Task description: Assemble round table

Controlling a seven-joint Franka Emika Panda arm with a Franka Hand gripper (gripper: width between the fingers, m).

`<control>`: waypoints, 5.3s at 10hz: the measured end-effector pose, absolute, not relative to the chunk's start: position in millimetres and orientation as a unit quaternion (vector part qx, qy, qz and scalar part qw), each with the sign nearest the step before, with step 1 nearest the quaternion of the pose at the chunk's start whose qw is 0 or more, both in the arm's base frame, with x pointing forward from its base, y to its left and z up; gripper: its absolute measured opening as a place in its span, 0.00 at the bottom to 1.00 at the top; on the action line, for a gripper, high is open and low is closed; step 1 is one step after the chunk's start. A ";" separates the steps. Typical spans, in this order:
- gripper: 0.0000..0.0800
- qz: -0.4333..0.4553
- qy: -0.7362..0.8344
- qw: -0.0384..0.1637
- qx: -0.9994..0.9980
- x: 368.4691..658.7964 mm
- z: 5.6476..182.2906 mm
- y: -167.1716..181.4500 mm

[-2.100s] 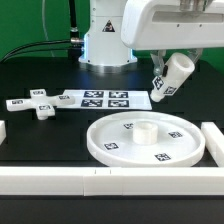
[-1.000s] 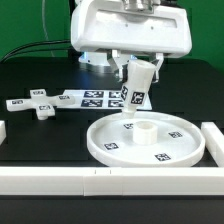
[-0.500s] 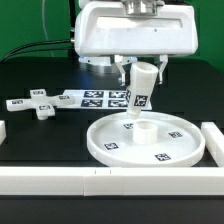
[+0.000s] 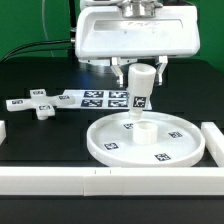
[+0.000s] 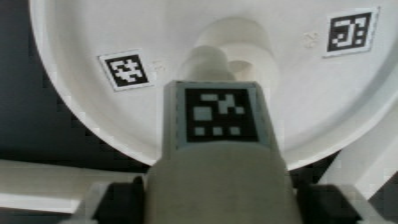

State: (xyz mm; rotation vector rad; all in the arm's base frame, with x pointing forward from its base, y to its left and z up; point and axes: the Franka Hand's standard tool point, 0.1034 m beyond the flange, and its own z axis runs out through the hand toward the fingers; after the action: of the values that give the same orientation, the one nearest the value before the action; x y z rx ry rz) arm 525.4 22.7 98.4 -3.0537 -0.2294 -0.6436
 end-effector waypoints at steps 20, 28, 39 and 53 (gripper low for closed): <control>0.51 -0.210 -0.102 0.004 -0.972 532.1 76.2 31.5; 0.77 -0.220 -0.087 -0.003 -0.972 521.3 72.1 13.5; 0.81 -0.173 -0.089 0.004 -0.981 528.4 94.7 4.2; 0.51 -0.052 -0.133 0.037 -0.989 530.1 81.1 8.2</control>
Offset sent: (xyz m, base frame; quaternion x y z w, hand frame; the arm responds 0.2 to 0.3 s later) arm 0.0106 0.0287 -0.0045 0.0094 0.0107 -0.0396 0.9991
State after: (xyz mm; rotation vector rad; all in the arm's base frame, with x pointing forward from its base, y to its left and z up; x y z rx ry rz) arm 530.1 8.2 81.1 -3.0353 -0.4088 -0.1611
